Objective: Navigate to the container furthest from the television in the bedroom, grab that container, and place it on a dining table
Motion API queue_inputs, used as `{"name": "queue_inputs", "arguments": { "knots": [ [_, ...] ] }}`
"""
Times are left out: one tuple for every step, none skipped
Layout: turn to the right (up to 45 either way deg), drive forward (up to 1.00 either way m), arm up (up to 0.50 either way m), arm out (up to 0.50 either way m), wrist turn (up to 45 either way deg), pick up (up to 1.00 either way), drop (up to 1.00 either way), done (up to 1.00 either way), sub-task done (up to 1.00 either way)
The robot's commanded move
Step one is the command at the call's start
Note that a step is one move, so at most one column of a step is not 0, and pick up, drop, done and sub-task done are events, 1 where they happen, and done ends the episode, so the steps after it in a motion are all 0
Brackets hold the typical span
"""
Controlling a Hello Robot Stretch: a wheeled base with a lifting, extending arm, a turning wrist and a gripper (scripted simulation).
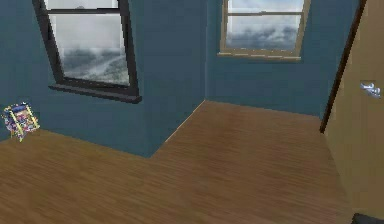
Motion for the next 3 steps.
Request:
{"name": "queue_inputs", "arguments": {
  "knots": [
    [0.0,0.0,0.0,-0.24,0.0,0.0,0.0,0.0,0.0],
    [-45.0,0.0,0.0,0.0,0.0,0.0,0.0,0.0,0.0],
    [-21.0,0.0,0.0,0.0,0.0,0.0,0.0,0.0,0.0]
  ]
}}
